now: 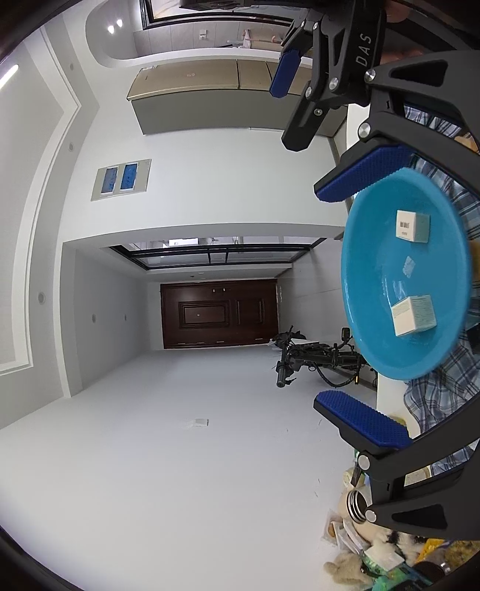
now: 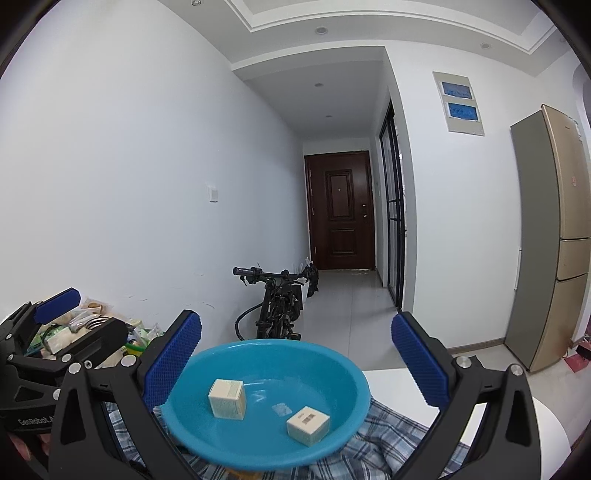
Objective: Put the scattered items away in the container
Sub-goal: 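Move both tools back over the cluttered items on the plaid cloth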
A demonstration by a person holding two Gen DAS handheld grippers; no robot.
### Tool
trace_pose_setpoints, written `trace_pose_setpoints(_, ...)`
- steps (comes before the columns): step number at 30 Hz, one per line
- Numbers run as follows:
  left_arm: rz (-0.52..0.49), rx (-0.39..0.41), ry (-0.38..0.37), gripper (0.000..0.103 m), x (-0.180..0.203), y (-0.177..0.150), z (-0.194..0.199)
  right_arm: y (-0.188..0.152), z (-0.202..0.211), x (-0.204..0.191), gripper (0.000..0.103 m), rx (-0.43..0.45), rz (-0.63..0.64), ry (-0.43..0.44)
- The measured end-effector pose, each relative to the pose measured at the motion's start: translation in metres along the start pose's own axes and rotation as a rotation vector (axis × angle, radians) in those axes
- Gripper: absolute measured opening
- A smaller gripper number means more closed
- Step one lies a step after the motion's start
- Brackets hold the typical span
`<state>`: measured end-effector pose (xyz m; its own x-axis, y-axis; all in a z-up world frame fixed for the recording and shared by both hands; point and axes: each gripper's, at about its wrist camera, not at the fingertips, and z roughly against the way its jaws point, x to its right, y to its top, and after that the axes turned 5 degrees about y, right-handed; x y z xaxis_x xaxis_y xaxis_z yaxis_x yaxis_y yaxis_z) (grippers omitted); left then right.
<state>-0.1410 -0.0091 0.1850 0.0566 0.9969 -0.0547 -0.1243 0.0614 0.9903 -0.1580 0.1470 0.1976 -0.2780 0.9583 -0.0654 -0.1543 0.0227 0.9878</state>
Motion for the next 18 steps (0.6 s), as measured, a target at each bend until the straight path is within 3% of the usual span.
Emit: trace_pose_setpoints(18, -0.005, 0.006, -0.003, 0.103, 0.002, -0.022, 0.103, -0.022, 0.082, 0.001, 0.103, -0.02, -0.047, -0.003)
